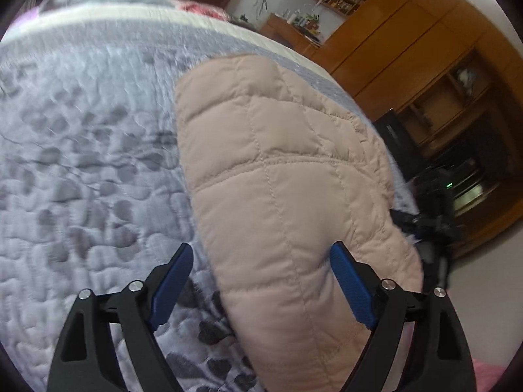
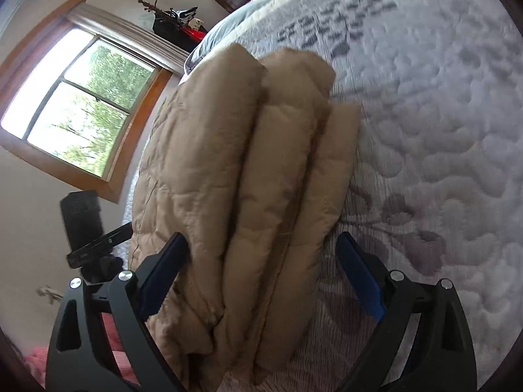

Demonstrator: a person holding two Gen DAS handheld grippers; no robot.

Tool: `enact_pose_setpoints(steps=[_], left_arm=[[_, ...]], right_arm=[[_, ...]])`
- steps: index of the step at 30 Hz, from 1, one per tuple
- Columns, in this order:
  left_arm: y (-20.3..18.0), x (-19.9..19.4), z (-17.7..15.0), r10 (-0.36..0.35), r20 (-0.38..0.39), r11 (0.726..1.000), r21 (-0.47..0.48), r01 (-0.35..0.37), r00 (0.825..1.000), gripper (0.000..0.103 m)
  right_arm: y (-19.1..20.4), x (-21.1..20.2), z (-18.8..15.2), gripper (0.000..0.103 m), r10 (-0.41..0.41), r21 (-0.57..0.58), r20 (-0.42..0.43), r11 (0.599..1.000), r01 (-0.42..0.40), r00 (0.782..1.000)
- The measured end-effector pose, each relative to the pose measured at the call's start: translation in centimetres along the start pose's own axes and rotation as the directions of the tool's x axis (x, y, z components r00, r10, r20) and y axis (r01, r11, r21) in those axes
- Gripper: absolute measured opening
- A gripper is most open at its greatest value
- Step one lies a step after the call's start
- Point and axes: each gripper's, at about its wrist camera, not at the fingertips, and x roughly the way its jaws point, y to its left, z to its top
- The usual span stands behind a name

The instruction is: Fold large clothes

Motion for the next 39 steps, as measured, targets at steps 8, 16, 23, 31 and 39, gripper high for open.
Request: enact_pose_setpoints(steps=[8,16,23,31,39], left_arm=[[0.4,2.7,0.6,-0.099,-0.03,0.995,-0.011,0.098,0.995,0.098],[-0.1,3.9,0.7,-0.141,-0.021,0.99,-0.027,0.141,0.99,0.092],[0.2,1.8,0.4,-0.179,0.027,0.983,-0.035,0.18,0.983,0.067],[-0.5,-1.8,1.4,-0.193,0.124,0.981,0.018,0.192,0.973,0.063],[2.4,-6.0,3.9,-0.128,0.233,0.991,0.001,0.131,0.964,0.064]], right_arm=[[0.0,0.8,0.2,0.097,0.035,-0.021,0.001,0.999,-0.035,0.999],[2.1,4.4,1.2,0.076,0.103,-0.054,-0.038,0.993,-0.105,0.994],[4.2,4.2,1.1,0.044,0.15,-0.09,-0.005,0.985,-0.15,0.989],[8.9,4.0,2.8,0.041,0.162,-0.184,0.021,0.971,-0.156,0.987],[13.6,8.3,8.3,0.041,0.168,-0.258,-0.028,0.951,-0.17,0.985]])
